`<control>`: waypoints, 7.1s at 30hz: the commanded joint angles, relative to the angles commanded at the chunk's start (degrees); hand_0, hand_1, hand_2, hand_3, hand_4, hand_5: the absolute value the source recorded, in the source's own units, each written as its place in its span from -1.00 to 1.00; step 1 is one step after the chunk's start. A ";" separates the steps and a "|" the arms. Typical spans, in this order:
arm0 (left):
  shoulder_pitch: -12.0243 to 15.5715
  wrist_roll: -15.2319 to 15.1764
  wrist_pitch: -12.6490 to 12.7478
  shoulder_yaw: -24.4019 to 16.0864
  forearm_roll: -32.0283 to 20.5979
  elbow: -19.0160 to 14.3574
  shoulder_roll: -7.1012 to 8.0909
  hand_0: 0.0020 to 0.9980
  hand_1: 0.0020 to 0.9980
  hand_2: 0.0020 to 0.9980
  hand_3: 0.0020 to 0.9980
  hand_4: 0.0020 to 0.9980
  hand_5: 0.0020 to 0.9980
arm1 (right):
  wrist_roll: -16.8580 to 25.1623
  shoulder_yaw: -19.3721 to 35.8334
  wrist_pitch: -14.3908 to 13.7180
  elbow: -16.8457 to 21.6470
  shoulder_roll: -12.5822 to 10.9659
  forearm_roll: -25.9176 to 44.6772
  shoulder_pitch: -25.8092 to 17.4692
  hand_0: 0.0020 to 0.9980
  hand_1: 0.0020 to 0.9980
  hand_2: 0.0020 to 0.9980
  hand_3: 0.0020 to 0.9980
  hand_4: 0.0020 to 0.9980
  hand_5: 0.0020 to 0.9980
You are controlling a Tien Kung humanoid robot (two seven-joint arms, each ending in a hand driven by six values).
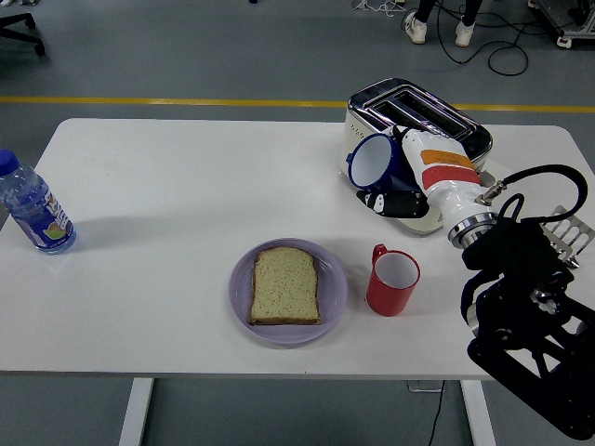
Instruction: Pick up the cup,pour liquid into bread,place the cup on the desk
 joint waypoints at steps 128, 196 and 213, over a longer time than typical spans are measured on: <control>0.82 -0.05 0.07 0.34 0.39 0.02 -0.21 0.27 0.28 0.30 0.01 -0.53 0.73 | 31.03 13.23 -25.43 0.98 -6.69 59.53 -14.59 0.09 -0.05 0.18 0.12 0.15 -1.00; 0.04 -0.06 0.11 0.28 1.03 0.07 -0.18 0.26 0.28 0.30 0.00 -0.53 0.73 | 70.96 10.15 -22.31 -39.51 3.25 74.03 -23.73 -0.09 -0.06 0.16 0.13 0.21 -1.00; 0.39 -0.07 0.07 0.63 0.95 0.08 -0.40 0.26 0.28 0.30 0.00 -0.53 0.74 | 71.86 8.46 -21.68 -45.35 4.67 75.42 -21.72 -0.14 -0.08 0.15 0.13 0.27 -1.00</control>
